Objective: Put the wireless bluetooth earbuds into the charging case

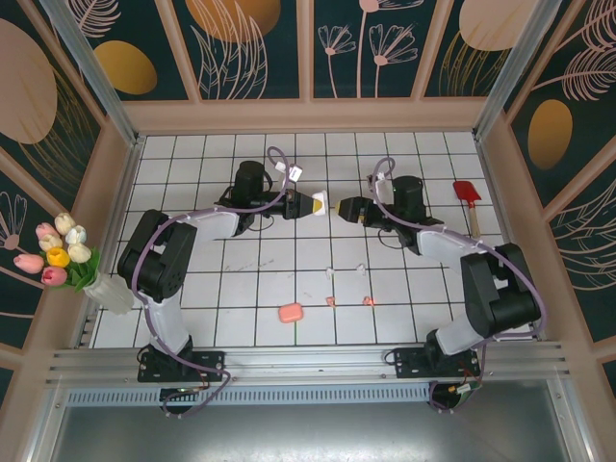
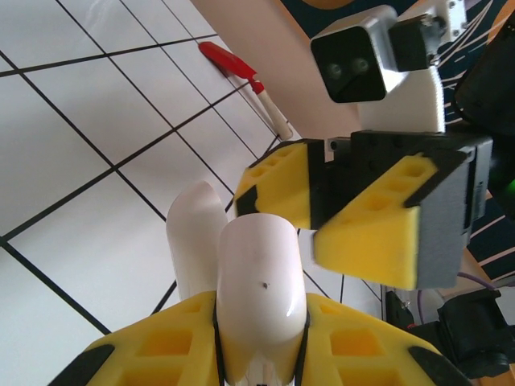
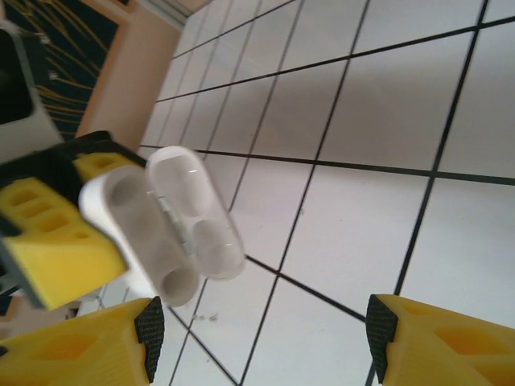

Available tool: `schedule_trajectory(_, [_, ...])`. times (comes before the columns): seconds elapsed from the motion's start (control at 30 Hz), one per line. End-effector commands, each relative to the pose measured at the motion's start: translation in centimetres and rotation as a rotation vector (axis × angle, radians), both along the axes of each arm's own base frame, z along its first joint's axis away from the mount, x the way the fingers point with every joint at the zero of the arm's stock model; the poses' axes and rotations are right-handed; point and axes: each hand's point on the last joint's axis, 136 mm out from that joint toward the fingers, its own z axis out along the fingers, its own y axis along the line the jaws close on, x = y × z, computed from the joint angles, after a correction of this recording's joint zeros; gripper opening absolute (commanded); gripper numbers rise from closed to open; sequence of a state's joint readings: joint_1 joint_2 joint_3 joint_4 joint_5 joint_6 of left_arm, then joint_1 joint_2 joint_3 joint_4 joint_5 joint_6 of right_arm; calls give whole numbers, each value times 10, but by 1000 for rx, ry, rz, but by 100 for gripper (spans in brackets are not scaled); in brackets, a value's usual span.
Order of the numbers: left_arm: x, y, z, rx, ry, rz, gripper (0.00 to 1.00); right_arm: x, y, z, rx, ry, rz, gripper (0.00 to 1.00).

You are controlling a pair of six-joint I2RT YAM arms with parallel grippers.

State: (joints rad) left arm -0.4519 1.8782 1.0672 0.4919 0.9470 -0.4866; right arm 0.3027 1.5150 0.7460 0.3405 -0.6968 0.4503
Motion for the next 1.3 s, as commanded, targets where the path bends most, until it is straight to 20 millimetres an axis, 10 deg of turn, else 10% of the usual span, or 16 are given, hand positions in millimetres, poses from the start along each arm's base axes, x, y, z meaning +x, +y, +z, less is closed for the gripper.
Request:
schedule_trajectory(0.0, [-5, -6, 28, -48, -64, -61, 10, -11, 5, 19, 73, -65, 95, 67])
schedule_trajectory(1.27, [-11, -8, 50, -109, -64, -99, 11, 8, 37, 18, 195, -27, 239, 46])
